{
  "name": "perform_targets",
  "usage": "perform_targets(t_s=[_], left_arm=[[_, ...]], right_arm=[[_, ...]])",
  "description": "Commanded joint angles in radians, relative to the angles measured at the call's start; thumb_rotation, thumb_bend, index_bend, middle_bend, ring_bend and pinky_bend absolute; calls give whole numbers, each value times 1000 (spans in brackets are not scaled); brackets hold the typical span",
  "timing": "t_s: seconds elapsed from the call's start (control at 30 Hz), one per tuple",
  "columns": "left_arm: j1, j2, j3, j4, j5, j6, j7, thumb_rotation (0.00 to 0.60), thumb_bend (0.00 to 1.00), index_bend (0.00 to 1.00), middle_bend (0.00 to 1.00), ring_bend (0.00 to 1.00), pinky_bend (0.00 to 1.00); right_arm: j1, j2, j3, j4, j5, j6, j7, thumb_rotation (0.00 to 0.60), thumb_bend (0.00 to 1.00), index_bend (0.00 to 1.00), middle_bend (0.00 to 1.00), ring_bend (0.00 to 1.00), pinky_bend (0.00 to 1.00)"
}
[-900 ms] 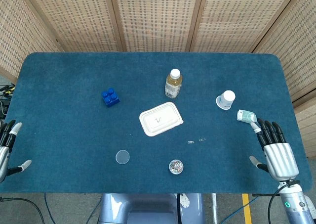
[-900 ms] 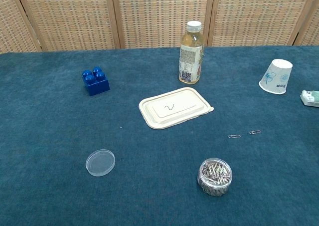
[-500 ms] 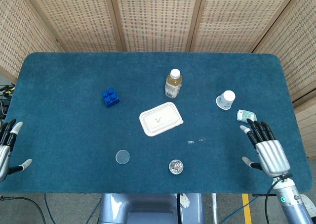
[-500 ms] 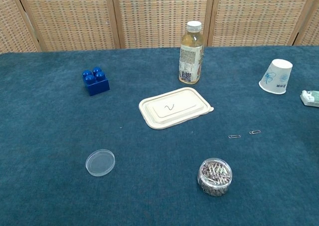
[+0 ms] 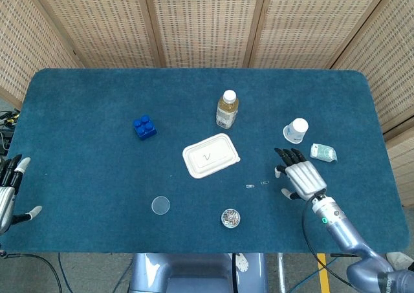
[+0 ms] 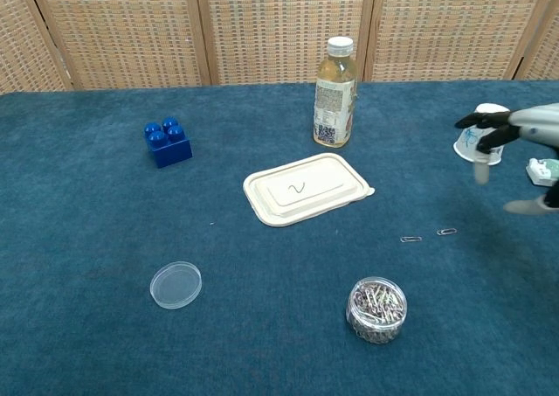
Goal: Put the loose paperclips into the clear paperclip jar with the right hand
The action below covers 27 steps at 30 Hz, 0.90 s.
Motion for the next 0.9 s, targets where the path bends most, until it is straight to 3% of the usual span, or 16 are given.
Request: perform_targets(t_s=[0.03, 0.5, 0.9], left_arm=[[-5, -3, -4, 6, -10, -10, 0, 600, 0, 0, 0, 0, 0], [-21, -16, -8, 17, -35, -36, 18, 600, 0, 0, 0, 0, 0], [-23, -20, -7, 20, -41, -39, 23, 600, 0, 0, 0, 0, 0]], right_arm=[[50, -69, 19, 54, 61, -47, -59, 600, 301, 452, 0, 0, 0], [107, -197, -20, 185, 110, -95, -140, 600, 308, 469, 0, 0, 7], [132, -236, -27, 261, 155, -117, -166, 600, 314, 491, 0, 0, 14]])
